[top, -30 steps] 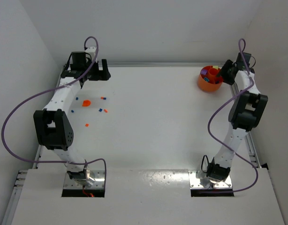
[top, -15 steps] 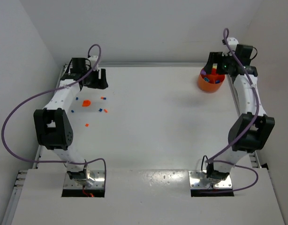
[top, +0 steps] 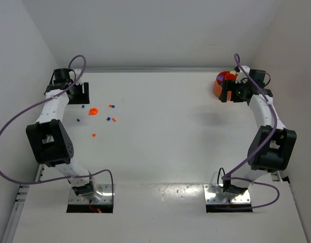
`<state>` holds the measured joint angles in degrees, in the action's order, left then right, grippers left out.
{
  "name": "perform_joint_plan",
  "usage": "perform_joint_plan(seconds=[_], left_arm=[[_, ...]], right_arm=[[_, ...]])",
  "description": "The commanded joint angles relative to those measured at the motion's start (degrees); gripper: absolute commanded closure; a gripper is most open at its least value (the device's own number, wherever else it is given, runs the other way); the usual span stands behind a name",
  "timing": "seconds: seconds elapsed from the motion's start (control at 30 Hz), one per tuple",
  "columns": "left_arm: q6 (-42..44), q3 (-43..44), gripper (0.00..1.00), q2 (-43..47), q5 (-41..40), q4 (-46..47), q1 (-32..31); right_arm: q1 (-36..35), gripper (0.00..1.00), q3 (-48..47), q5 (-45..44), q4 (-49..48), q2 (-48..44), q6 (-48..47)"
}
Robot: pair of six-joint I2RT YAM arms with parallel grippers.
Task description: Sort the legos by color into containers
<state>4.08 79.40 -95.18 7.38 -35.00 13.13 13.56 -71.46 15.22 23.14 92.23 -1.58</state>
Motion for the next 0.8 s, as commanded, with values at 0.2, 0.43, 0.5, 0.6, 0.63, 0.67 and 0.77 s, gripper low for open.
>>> perform_joint_plan(seconds=[0.2,0.43,0.5,0.6,0.63,0.67,0.77], left_arm=[[0.67,13.13,0.39,-13.19,-4.92,-2.26,1.38],[1.2,17.99,0.41,-19.86,-5.62,-2.26,1.38],[1.2,18.69,0.41,-20.93,-6.93,-2.78,1.38],[0.41,19.39,0.46,-22.94,-8.69,-2.79,1.38],[0.41,19.92,0.5,-24.34,-9.3,-3.31,1.9],[0.41,19.92,0.52,-24.96,-9.83,-3.32,1.9],[0.41,20.97,0.57,-27.16,-10.54,-3.32,1.9]], right_arm=[[-1.16,0.09,-1.05,11.05,-3.17,-0.56,4.13],[-2.31,0.05,-3.07,6.85,-4.76,2.61,7.19],[-2.83,0.05,-3.69,5.26,-5.38,4.36,7.74],[-2.84,0.08,-5.7,6.82,-4.07,6.03,6.16],[-2.84,0.1,-6.23,6.84,-3.37,6.82,5.63],[-3.36,0.11,-6.23,6.84,-3.36,6.83,5.63],[-3.37,0.11,-6.76,6.84,-2.83,7.88,5.1]])
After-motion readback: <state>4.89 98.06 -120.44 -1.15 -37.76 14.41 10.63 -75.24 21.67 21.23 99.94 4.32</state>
